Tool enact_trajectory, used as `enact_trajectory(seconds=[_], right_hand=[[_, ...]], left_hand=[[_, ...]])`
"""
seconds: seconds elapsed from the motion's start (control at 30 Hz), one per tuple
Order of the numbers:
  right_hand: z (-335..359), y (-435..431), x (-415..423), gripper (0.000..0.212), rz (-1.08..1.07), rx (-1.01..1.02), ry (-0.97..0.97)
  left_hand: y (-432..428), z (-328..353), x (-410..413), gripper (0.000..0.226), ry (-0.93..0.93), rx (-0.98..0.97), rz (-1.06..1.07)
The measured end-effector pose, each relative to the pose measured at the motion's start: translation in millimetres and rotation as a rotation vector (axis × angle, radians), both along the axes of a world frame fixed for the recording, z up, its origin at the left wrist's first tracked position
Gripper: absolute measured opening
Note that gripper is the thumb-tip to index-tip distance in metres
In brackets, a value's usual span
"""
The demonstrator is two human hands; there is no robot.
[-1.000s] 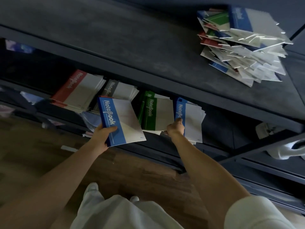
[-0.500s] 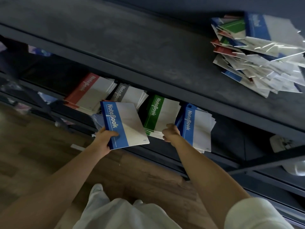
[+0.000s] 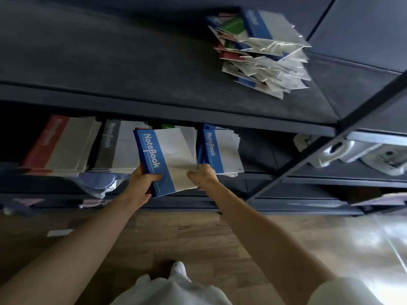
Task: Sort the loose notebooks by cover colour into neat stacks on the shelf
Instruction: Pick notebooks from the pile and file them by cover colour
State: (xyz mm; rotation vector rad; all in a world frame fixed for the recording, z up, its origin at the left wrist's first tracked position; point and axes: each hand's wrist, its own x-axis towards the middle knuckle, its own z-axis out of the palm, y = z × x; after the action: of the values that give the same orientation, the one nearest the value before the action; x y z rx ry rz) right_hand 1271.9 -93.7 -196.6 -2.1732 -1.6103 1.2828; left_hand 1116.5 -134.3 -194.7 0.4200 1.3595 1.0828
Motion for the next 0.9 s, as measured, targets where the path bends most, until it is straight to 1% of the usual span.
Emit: enact_trajectory(seconds=[0.13, 0.23, 0.3, 0.43, 0.5, 0.57, 0.6, 0.67, 0.77, 0.83, 0.9], right_hand=[[5.1, -17.3, 21.6, 0.041, -0.120, 0.119, -0.016], [8.2, -36.9, 35.4, 0.050, -0.219, 0.174, -0.032], [9.7, -48.8, 44.7, 0.046, -0.286, 0.195, -0.016], [6.3, -63.5, 59.2, 0.026, -0.443, 0.192, 0.075], [2.3, -64.3, 69.5, 0.028, -0.500, 0.165, 0.091], [-2.3, -59.4, 82.8, 0.023, -0.533, 0.152, 0.102], [-3.8, -55.5, 89.3, 0.021, -0.542, 0.152, 0.111], [-6.6, -45.9, 101.4, 0.028, -0.534, 0.163, 0.103], [-8.4, -30.0, 119.9, 0.033, -0.455, 0.148, 0.039], [-10.3, -18.7, 133.8, 0.025, -0.364, 0.121, -0.009], [-13.7, -8.8, 145.2, 0.010, -0.307, 0.099, -0.042]], left_hand=[[-0.5, 6.0, 23.1, 0.050, -0.031, -0.014, -0.054], [-8.0, 9.1, 39.5, 0.041, -0.016, -0.038, -0.119], [-11.0, 7.3, 47.4, 0.041, -0.024, -0.044, -0.161], [-13.9, 5.6, 61.7, 0.036, -0.024, -0.041, -0.185], [-14.3, 6.1, 67.5, 0.035, -0.030, -0.056, -0.171], [-11.6, 5.1, 71.1, 0.036, -0.032, -0.072, -0.142], [-9.7, 5.4, 72.2, 0.037, -0.023, -0.079, -0.133], [-4.4, 4.2, 74.2, 0.040, -0.004, -0.083, -0.120], [2.9, 0.9, 81.9, 0.042, -0.011, -0.065, -0.087], [6.1, -2.8, 89.1, 0.043, -0.022, -0.049, -0.058], [6.9, -7.5, 95.8, 0.042, -0.018, -0.052, -0.022]])
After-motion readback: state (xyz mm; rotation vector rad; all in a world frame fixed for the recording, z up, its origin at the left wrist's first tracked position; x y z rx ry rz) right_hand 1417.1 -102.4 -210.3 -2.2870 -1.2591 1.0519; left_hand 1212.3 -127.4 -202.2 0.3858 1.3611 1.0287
